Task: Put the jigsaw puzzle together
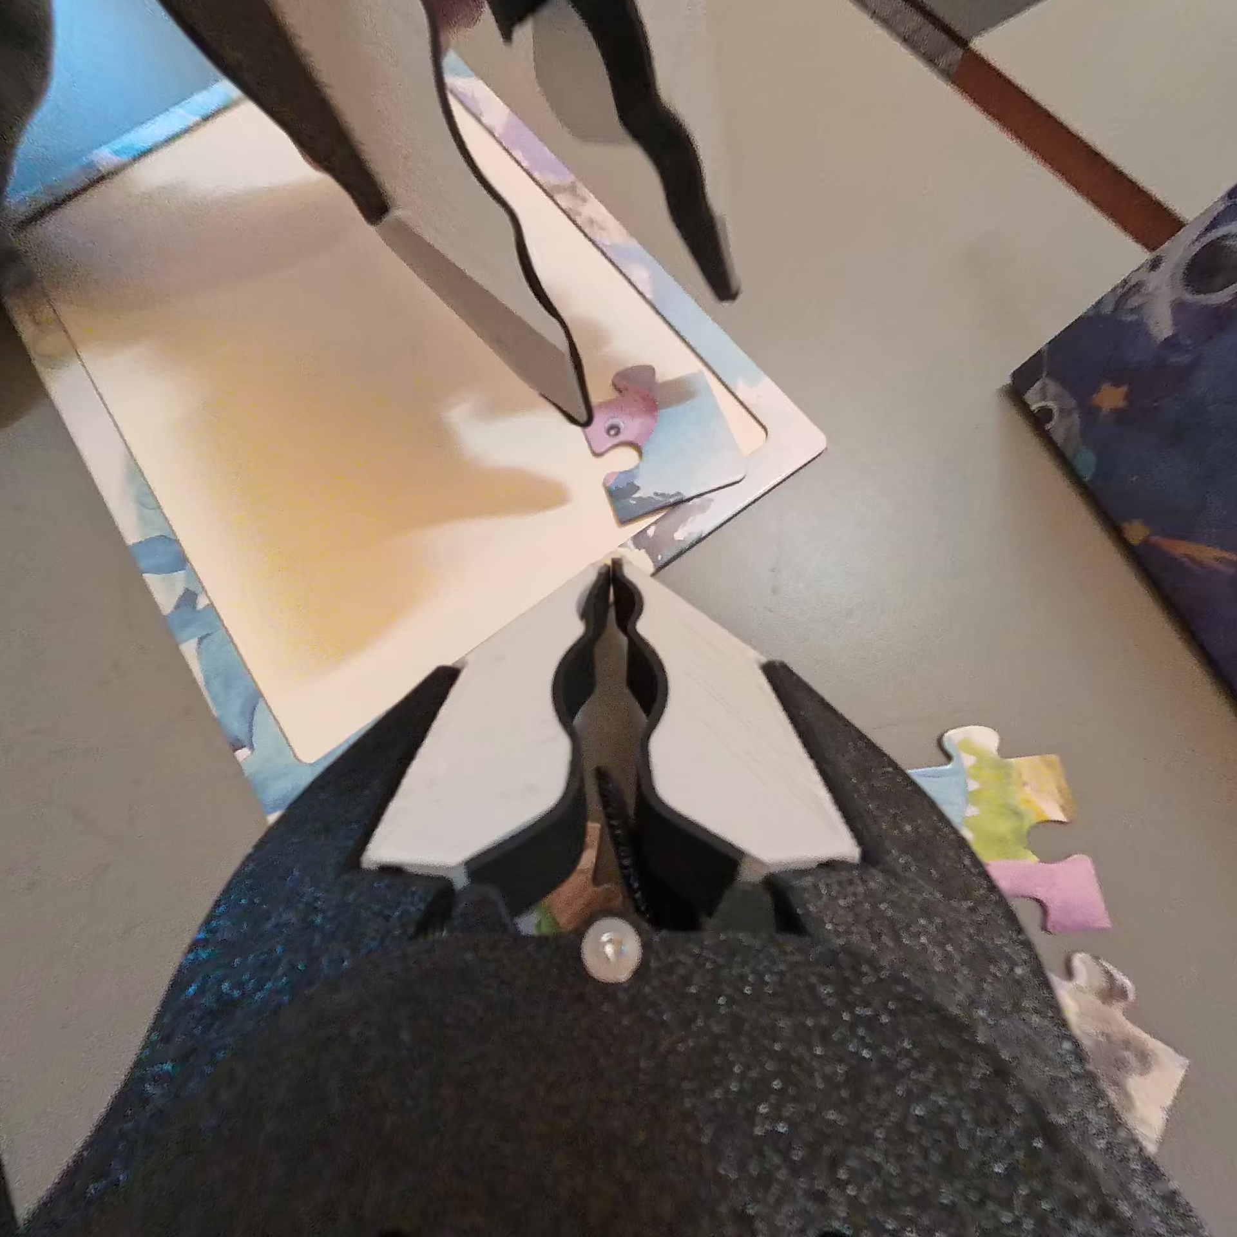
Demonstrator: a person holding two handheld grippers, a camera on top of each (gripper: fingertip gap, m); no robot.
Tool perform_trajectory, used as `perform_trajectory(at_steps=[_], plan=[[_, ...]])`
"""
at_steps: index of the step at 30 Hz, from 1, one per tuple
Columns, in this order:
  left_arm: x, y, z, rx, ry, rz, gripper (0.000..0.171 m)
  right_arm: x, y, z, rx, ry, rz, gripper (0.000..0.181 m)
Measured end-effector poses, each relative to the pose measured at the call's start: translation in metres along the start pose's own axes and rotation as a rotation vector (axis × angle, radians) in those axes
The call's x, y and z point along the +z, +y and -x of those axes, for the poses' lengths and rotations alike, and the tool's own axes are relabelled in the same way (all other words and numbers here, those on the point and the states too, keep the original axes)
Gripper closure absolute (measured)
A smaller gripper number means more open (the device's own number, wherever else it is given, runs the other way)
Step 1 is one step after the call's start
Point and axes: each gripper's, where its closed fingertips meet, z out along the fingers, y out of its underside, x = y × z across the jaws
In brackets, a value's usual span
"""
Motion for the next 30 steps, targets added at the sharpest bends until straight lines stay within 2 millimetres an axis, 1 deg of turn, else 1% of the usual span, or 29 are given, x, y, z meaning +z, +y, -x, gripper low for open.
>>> perform_trajectory(at_steps=[2, 3, 5, 7, 11, 13, 21, 24, 26, 27, 29, 30], plan=[[0.002, -0.005, -0.002, 0.028, 0.0, -0.043, 0.119, 0.007, 0.007, 0.004, 0.001, -0.016, 0.023, 0.181], [0.005, -0.004, -0.005, 0.024, 0.021, -0.043, 0.119, 0.01, 0.009, 0.005, -0.012, -0.015, 0.021, 0.181], [0.012, 0.004, -0.01, -0.002, 0.065, -0.014, 0.118, 0.009, 0.008, 0.005, -0.035, 0.001, 0.01, 0.181], [0.019, 0.011, -0.009, -0.033, 0.074, -0.001, 0.117, 0.01, 0.008, 0.005, -0.055, 0.006, 0.005, 0.181], [0.021, 0.013, -0.008, -0.12, 0.069, -0.035, 0.121, 0.01, 0.009, 0.005, -0.045, 0.004, -0.007, 0.181], [0.02, 0.015, -0.005, -0.159, 0.016, -0.038, 0.13, 0.01, 0.009, 0.005, -0.044, 0.004, -0.006, 0.181], [0.016, 0.02, -0.004, -0.312, -0.176, 0.013, 0.13, 0.009, 0.009, 0.006, -0.045, 0.004, -0.012, 0.181], [0.017, 0.019, 0.001, -0.423, -0.244, 0.0, 0.131, 0.009, 0.009, 0.006, -0.046, 0.004, -0.012, 0.181], [0.01, 0.02, 0.006, -0.439, -0.303, 0.005, 0.131, 0.009, 0.009, 0.006, -0.048, 0.005, -0.013, 0.181], [0.006, 0.018, 0.001, -0.417, -0.281, -0.002, 0.132, 0.009, 0.009, 0.006, -0.049, 0.005, -0.013, 0.181], [0.001, 0.017, -0.019, -0.372, -0.181, 0.002, 0.154, 0.01, 0.009, 0.006, -0.049, 0.005, -0.014, 0.181], [0.001, 0.018, -0.029, -0.352, -0.131, 0.01, 0.159, 0.01, 0.009, 0.006, -0.05, 0.005, -0.015, 0.181]])
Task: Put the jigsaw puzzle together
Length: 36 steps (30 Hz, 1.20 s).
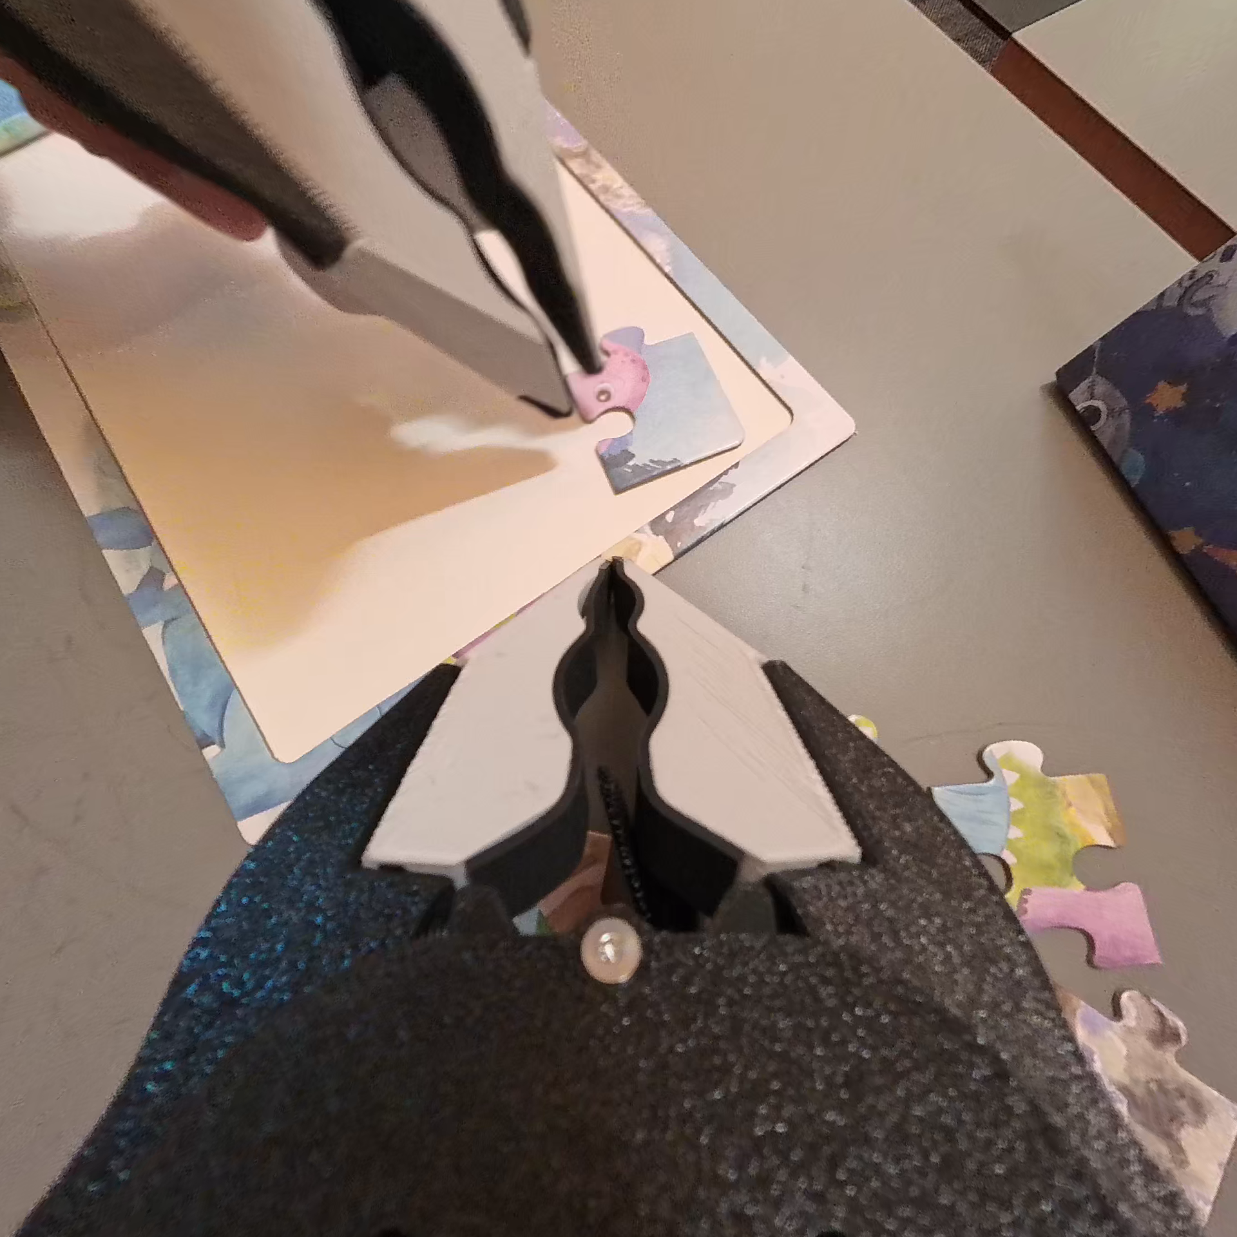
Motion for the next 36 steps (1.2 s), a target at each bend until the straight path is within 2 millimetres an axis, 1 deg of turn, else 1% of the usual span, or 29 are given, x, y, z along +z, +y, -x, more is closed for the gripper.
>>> perform_trajectory(at_steps=[2, 3, 5, 8, 13, 16, 18, 20, 21, 23, 31, 34, 36], plan=[[0.002, 0.005, -0.011, 0.024, 0.045, 0.016, 0.166, 0.0, 0.0, 0.0, -0.002, 0.001, 0.001, 0.181], [0.007, 0.008, -0.012, 0.02, 0.046, 0.032, 0.168, 0.0, 0.0, 0.0, -0.004, 0.002, 0.002, 0.181], [0.014, 0.008, -0.009, 0.015, 0.02, 0.048, 0.17, 0.0, 0.0, 0.0, -0.012, 0.004, 0.003, 0.181], [0.017, -0.003, -0.004, -0.002, -0.006, 0.022, 0.171, 0.0, 0.0, 0.0, -0.041, 0.005, 0.001, 0.181], [0.025, -0.012, 0.001, -0.004, -0.021, 0.03, 0.169, 0.0, 0.0, 0.0, -0.039, 0.005, -0.001, 0.181], [0.025, -0.013, 0.008, -0.019, -0.055, 0.037, 0.168, 0.0, 0.0, 0.0, -0.03, -0.004, -0.005, 0.181], [0.021, -0.009, 0.009, -0.02, -0.059, 0.045, 0.168, 0.0, 0.0, 0.0, -0.025, -0.008, -0.006, 0.181], [0.018, -0.007, 0.004, -0.034, -0.024, 0.037, 0.17, 0.0, 0.0, 0.0, -0.024, -0.009, -0.006, 0.181], [0.017, -0.005, 0.001, -0.044, 0.0, 0.041, 0.171, 0.0, 0.0, 0.0, -0.025, -0.008, -0.005, 0.181], [0.02, -0.003, 0.001, -0.054, 0.001, 0.055, 0.171, 0.0, 0.0, 0.0, -0.03, -0.005, -0.004, 0.181], [0.032, -0.021, 0.005, -0.053, -0.042, 0.035, 0.171, 0.0, 0.001, 0.0, -0.045, -0.001, -0.005, 0.181], [0.034, -0.023, 0.005, -0.06, -0.05, 0.032, 0.171, 0.0, 0.001, 0.0, -0.046, -0.001, -0.005, 0.181], [0.03, -0.02, 0.003, -0.064, -0.042, 0.038, 0.169, 0.0, 0.001, 0.0, -0.044, -0.003, -0.006, 0.181]])
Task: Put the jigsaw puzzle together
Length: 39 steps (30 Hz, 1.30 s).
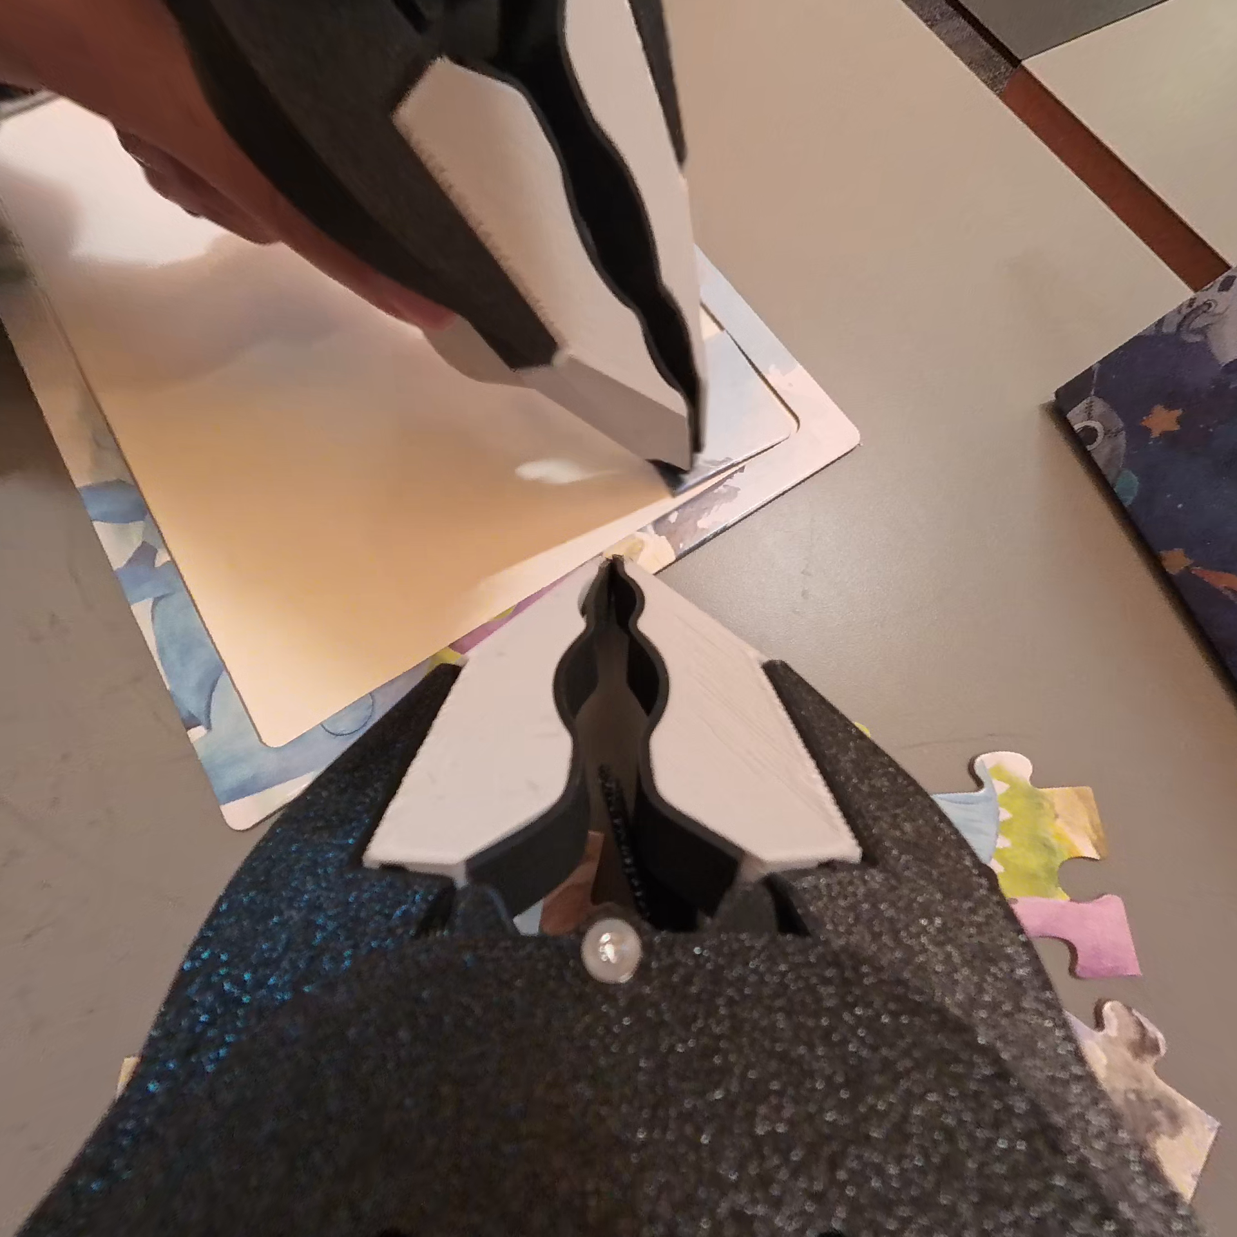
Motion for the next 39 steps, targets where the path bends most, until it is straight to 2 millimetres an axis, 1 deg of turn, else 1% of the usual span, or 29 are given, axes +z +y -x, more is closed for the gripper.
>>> perform_trajectory(at_steps=[3, 6, 10, 14, 21, 23, 25, 26, 27, 28, 29, 31, 32, 34, 39], plan=[[-0.011, 0.011, 0.0, -0.017, 0.021, 0.009, 0.171, 0.0, 0.0, 0.0, 0.005, -0.005, -0.001, 0.181], [-0.009, 0.016, 0.001, -0.024, 0.023, 0.018, 0.171, 0.0, 0.0, 0.0, 0.002, -0.003, 0.0, 0.181], [-0.002, 0.008, -0.003, -0.007, 0.032, 0.009, 0.171, 0.0, 0.0, 0.0, -0.003, 0.001, 0.001, 0.181], [0.002, 0.002, -0.003, -0.045, 0.057, -0.008, 0.171, -0.001, 0.001, 0.0, -0.004, -0.003, 0.001, 0.181], [-0.002, 0.008, -0.009, -0.022, 0.061, 0.004, 0.171, -0.001, 0.001, 0.0, 0.002, -0.013, -0.001, 0.181], [-0.005, 0.011, -0.003, -0.003, 0.031, 0.017, 0.171, -0.001, 0.001, 0.0, 0.004, -0.014, -0.001, 0.181], [-0.02, 0.016, 0.018, -0.001, -0.05, 0.014, 0.171, -0.001, 0.001, 0.0, 0.001, -0.015, -0.001, 0.181], [-0.032, 0.023, 0.031, -0.022, -0.085, 0.011, 0.171, -0.001, 0.001, 0.0, -0.011, -0.012, 0.0, 0.181], [-0.044, 0.036, 0.046, -0.059, -0.118, 0.023, 0.171, -0.001, 0.001, 0.0, -0.031, -0.005, 0.005, 0.181], [-0.057, 0.054, 0.057, -0.102, -0.139, 0.053, 0.171, -0.001, 0.001, 0.0, -0.052, 0.006, 0.013, 0.181], [-0.067, 0.074, 0.061, -0.14, -0.134, 0.08, 0.171, -0.001, 0.0, 0.0, -0.07, 0.018, 0.019, 0.181], [-0.083, 0.11, 0.059, -0.201, -0.113, 0.104, 0.171, -0.001, 0.0, 0.0, -0.092, 0.028, 0.028, 0.181], [-0.088, 0.123, 0.056, -0.229, -0.117, 0.096, 0.171, -0.001, 0.0, 0.0, -0.09, 0.026, 0.032, 0.181], [-0.095, 0.134, 0.04, -0.267, -0.072, 0.055, 0.171, -0.001, 0.0, -0.001, -0.08, 0.024, 0.035, 0.181], [-0.102, 0.148, 0.011, -0.296, -0.107, 0.01, 0.171, -0.003, 0.002, 0.003, -0.094, 0.034, 0.057, 0.181]])
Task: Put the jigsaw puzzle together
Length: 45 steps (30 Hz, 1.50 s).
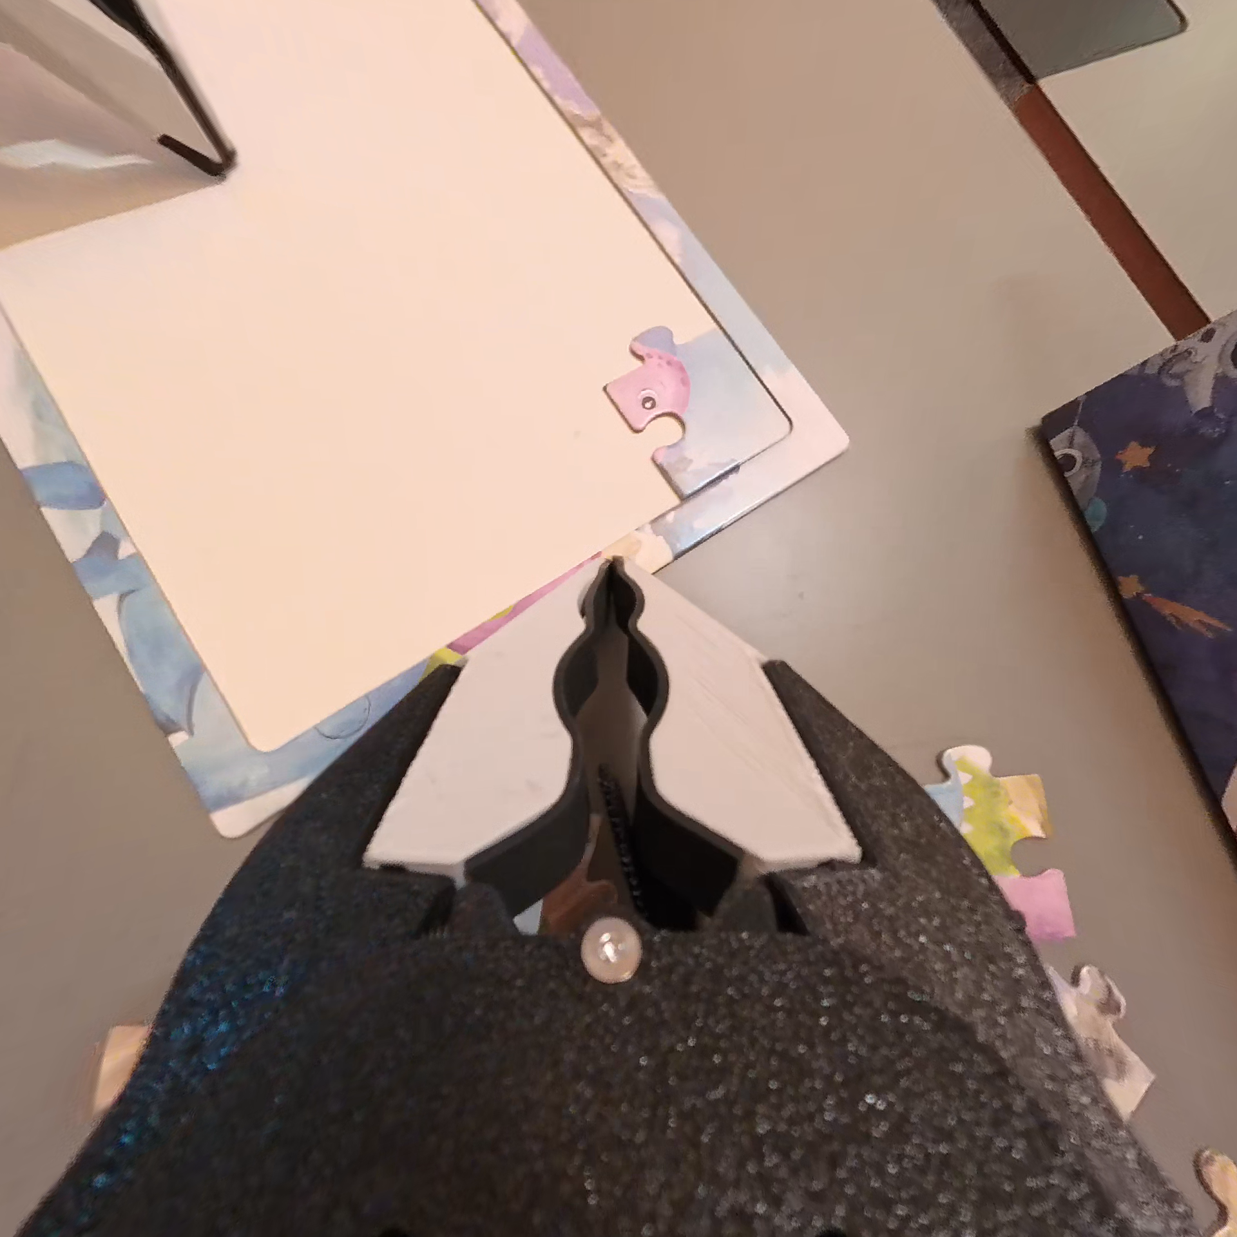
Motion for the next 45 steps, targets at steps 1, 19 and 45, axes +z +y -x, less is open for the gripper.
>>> perform_trajectory(at_steps=[1, 19, 45], plan=[[-0.002, 0.005, -0.006, 0.0, -0.01, -0.008, 0.171, -0.002, 0.001, 0.003, -0.008, -0.006, 0.012, 0.181], [-0.083, 0.078, 0.001, -0.339, -0.307, -0.255, 0.151, -0.159, 0.088, -0.041, 0.16, 0.206, -0.025, 0.137], [-0.075, 0.062, 0.006, -0.242, -0.313, -0.265, 0.15, -0.059, 0.069, -0.058, 0.185, -0.052, 0.159, 0.113]])
